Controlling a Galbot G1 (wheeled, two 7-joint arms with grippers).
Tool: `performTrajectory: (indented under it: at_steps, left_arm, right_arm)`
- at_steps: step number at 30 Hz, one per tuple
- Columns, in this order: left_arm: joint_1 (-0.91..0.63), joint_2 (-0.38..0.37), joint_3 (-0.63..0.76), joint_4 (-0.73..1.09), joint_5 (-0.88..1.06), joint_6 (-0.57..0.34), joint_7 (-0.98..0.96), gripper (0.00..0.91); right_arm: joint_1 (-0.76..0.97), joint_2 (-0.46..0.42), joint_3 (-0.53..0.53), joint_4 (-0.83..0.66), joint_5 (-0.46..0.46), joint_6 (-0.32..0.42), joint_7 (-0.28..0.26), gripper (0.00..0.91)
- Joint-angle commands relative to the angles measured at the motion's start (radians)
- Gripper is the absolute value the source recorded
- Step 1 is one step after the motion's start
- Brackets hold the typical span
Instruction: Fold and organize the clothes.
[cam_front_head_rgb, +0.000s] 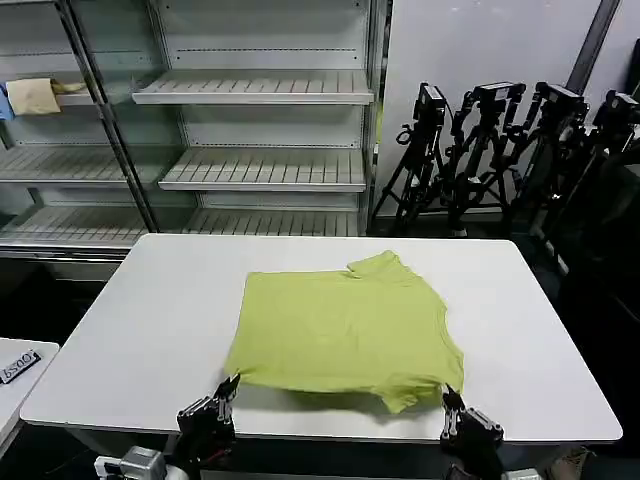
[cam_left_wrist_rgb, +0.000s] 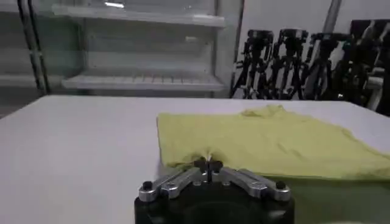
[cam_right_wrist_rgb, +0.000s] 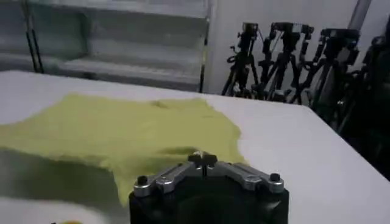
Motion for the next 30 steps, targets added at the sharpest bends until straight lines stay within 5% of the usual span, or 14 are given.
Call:
performTrajectory:
  at_steps: [1,30]
  left_arm:
    - [-0.059,0.017,-0.004,0.028,-0.019,-0.013,0.007,0.030]
    - [-0.415,0.073,0.133,0.363,-0.026,0.013,0.028,0.030]
  right_arm:
    - [0.069,-0.007,0.010,-0.026,0.041,0.015,0.002,0.000]
    - [0.452,-0.092,-0.117,-0.369,0.120,-0.039,-0.014,0.000]
